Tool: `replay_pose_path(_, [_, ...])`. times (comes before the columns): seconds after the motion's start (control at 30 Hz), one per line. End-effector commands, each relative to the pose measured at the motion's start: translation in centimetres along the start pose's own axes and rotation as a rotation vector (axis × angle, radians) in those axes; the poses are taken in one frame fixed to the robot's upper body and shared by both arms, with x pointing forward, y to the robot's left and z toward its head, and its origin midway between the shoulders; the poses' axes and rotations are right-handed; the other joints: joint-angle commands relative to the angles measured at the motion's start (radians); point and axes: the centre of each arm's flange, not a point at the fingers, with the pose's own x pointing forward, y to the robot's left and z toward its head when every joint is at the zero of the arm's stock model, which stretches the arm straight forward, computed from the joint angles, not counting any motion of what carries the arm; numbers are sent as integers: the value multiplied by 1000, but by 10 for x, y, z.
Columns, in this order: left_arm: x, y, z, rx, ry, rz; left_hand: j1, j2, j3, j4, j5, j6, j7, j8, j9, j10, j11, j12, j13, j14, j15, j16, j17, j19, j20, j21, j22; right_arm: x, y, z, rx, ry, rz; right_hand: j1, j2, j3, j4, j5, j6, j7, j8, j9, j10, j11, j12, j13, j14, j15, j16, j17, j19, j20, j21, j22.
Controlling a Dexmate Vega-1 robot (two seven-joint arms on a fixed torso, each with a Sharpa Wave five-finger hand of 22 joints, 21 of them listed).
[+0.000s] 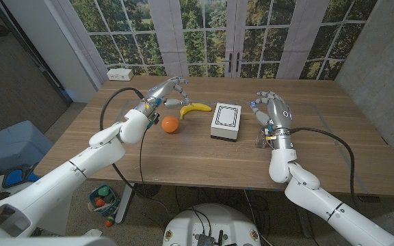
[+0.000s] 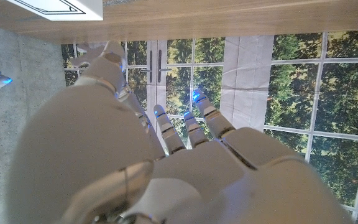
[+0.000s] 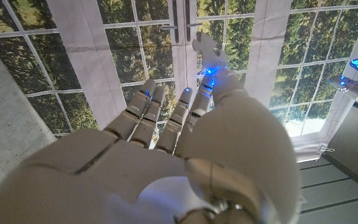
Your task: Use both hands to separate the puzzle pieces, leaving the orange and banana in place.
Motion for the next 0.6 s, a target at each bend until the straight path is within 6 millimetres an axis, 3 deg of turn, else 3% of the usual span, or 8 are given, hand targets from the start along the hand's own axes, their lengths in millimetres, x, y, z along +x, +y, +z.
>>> replay_pose_path(0.03, [7, -9, -4, 45, 20, -88, 1, 12, -1, 0, 8, 4, 0, -2, 2, 10, -1, -3, 5, 3, -57, -2, -1, -1, 0, -6, 5, -2, 8, -10, -74, 64, 72, -1, -3, 7, -5, 1, 9, -5, 2, 2, 9, -2, -2, 3, 6, -165, -4, -1, 5, 0, 6, 2])
replay_pose_path(0.6, [10, -23, -5, 102, 30, -137, 4, 20, -7, 1, 3, 7, 1, -8, 6, 18, -2, -4, 5, 26, -54, 5, -1, 12, 2, 1, 5, 1, 23, -11, -161, 88, 158, -6, -12, 11, -6, 3, 16, -10, 2, -4, -5, -1, -13, 1, -2, -163, -17, -7, 5, 2, 6, 1])
